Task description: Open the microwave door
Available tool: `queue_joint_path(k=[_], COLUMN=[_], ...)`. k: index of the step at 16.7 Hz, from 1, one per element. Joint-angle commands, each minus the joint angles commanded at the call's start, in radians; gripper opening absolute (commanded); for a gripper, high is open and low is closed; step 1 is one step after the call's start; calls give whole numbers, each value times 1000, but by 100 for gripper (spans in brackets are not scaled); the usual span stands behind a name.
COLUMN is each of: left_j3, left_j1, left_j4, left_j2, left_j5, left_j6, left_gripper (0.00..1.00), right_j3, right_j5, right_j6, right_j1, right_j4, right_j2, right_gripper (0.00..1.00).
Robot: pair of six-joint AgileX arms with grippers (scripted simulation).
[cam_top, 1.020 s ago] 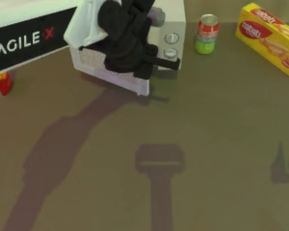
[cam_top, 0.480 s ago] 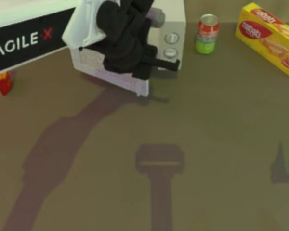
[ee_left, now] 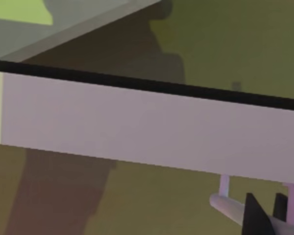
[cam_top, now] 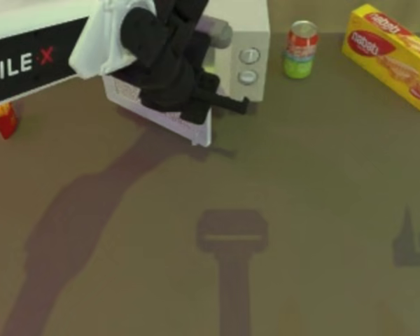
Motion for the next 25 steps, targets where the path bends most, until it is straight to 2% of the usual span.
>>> queue_joint_path(k=[22,25], left_j3=[0,-12], left_j1=[0,-3], left_j4=[0,4], left_j2=[0,-6], left_j5=[0,15], left_j6=[0,10], left_gripper=[0,0], right_j3=[0,0], right_j5=[0,0], right_j6=[0,0], right_j1=[0,0], right_j4=[0,0], right_j2=[0,0], right_gripper=[100,100])
